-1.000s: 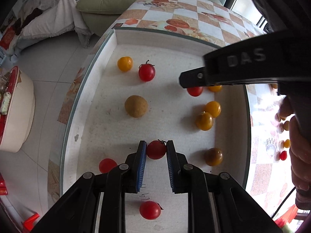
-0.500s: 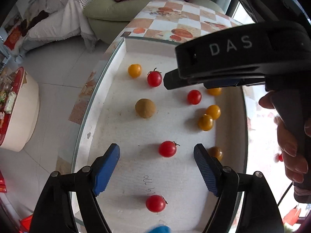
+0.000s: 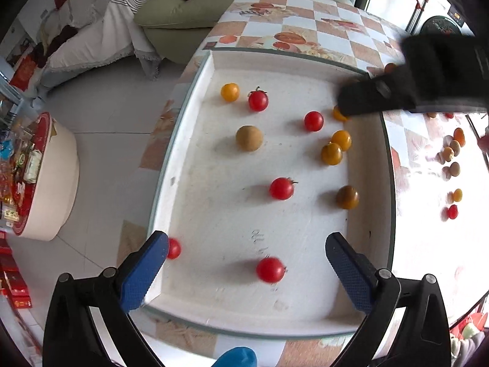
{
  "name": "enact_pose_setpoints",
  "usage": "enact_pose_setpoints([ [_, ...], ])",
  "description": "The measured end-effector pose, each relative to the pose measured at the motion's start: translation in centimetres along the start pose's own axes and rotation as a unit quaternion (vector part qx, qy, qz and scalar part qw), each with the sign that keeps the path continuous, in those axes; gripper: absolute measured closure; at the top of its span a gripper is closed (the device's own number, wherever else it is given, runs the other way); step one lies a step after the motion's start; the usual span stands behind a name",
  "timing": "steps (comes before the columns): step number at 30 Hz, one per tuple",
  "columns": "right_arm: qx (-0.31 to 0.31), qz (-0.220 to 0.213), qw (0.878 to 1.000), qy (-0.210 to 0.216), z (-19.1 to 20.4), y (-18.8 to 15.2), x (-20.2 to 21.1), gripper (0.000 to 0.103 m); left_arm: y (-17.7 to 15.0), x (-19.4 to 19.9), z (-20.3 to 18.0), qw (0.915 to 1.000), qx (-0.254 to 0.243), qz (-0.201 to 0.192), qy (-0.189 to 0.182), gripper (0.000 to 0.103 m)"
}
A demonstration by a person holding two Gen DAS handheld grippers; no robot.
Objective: Organize fruits
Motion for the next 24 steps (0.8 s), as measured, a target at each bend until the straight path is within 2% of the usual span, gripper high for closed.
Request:
enact_pose_setpoints([
  [8,-0.016,-0.022,0.997,-0.074,-1.3,-5.2,3.9,0.000,-0.4,1.2,3.5,0.9978,0.060,0.022,0.018,0.000],
  [10,-0.021,-0.022,0.996,-0.081,-1.1,-6.5,4.6,0.000,-0.4,1.8,3.9,0.9971,0.069,0.022,0.021,0.000],
  [16,-0.026,-0.002,0.996,-0.082,0.2,-9.3,5.6,0.000,-0.4,3.8,3.0,0.9978,0.052,0.020,0.036,0.000],
  [24,-0.012,0.009,0.996,-0.090,1.2,-10.6,6.5,0.000,-0.8,5.7,2.7,0.9983,0.021,0.010,0.053,0.000],
])
Point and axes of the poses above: each gripper's, at about its wrist camera, not at the fingertips, and x roughly against the way its jaws point, z to its left, y to its top, the point moved 3 cm from there along -x, roughly the way its jaws point, and after that the axes turned 1 degree about y, right-handed, at the moved point
